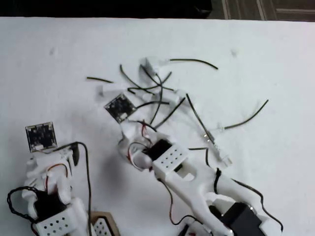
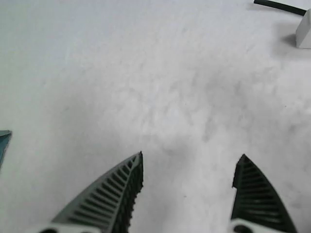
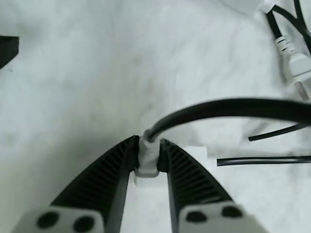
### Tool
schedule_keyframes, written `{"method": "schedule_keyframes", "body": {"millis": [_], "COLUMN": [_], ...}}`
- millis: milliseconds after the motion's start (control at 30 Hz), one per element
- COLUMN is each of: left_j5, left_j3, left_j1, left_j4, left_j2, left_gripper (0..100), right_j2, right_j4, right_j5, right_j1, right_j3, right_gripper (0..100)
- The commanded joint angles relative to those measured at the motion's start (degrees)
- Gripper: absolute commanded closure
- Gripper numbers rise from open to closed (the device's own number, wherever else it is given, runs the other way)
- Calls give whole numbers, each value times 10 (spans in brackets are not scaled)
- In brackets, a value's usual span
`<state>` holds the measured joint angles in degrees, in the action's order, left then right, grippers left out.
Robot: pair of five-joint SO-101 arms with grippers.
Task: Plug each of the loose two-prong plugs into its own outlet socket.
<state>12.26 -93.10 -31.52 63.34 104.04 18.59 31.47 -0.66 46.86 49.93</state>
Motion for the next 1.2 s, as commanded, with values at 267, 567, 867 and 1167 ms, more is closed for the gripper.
{"method": "schedule_keyframes", "body": {"millis": [267, 567, 867, 1167], "left_j5": [4, 4, 4, 4], "left_j3": [2, 2, 2, 3], "left_j1": [-4, -4, -4, -2], "left_j4": [-11, -11, -11, -11], "left_j2": [5, 5, 5, 5], "left_gripper": [699, 699, 699, 699], "right_j2": [22, 26, 26, 33], "right_j4": [14, 16, 79, 117], "right_j5": [-11, -47, -76, -77], "right_j1": [-6, -8, -9, -9], "right_j3": [27, 63, 70, 67], "right_gripper": [981, 981, 981, 981]}}
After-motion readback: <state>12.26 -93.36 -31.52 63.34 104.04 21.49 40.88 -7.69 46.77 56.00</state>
